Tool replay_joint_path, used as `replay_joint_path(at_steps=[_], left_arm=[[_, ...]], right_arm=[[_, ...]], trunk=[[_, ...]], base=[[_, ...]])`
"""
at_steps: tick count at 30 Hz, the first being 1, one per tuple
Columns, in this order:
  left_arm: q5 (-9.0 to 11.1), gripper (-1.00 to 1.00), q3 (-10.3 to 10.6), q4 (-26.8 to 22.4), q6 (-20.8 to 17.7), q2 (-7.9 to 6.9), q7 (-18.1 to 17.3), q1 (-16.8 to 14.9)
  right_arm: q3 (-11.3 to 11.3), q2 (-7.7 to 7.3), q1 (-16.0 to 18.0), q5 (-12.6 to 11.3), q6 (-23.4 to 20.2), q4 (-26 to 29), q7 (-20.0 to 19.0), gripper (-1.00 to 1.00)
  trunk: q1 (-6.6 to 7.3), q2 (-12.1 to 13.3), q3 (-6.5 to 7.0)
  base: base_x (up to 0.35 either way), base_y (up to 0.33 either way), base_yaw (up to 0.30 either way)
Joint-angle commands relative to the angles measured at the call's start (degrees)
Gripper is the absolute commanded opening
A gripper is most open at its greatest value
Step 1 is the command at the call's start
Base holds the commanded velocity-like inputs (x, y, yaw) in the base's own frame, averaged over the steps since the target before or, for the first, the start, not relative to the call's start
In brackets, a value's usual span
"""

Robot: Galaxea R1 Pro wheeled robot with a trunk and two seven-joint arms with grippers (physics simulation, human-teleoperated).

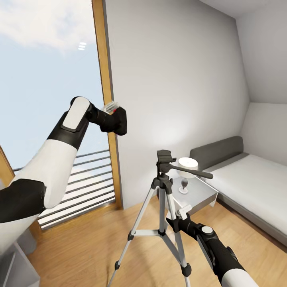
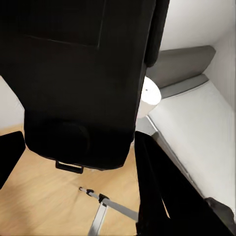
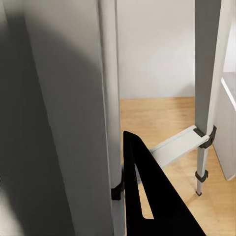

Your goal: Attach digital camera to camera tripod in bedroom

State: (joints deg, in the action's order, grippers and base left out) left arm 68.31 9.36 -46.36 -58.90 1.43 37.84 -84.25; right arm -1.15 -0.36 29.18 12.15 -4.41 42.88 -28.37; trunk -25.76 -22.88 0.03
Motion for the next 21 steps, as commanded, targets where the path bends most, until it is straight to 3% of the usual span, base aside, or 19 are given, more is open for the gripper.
replay_joint_path(at_steps=[1,13,21], left_arm=[[1.17,-1.0,0.21,0.54,-0.15,0.3,0.6,-0.77],[2.64,-1.0,1.09,1.65,-0.65,1.84,1.37,-2.02],[2.73,-1.0,1.26,2.12,-0.56,4.86,1.37,-2.08]], right_arm=[[-0.15,0.01,0.0,0.25,-0.33,0.11,-0.27,-1.0],[-0.17,0.01,0.0,0.17,-0.33,0.14,-0.05,-1.0],[-0.25,0.01,0.0,0.16,-0.33,0.13,-0.02,-1.0]], trunk=[[-0.02,-0.04,-0.03],[-0.02,-0.04,-0.03],[-0.02,-0.04,-0.03]], base=[[0.0,0.0,0.0],[0.0,0.0,0.0],[0.0,0.0,0.0]])
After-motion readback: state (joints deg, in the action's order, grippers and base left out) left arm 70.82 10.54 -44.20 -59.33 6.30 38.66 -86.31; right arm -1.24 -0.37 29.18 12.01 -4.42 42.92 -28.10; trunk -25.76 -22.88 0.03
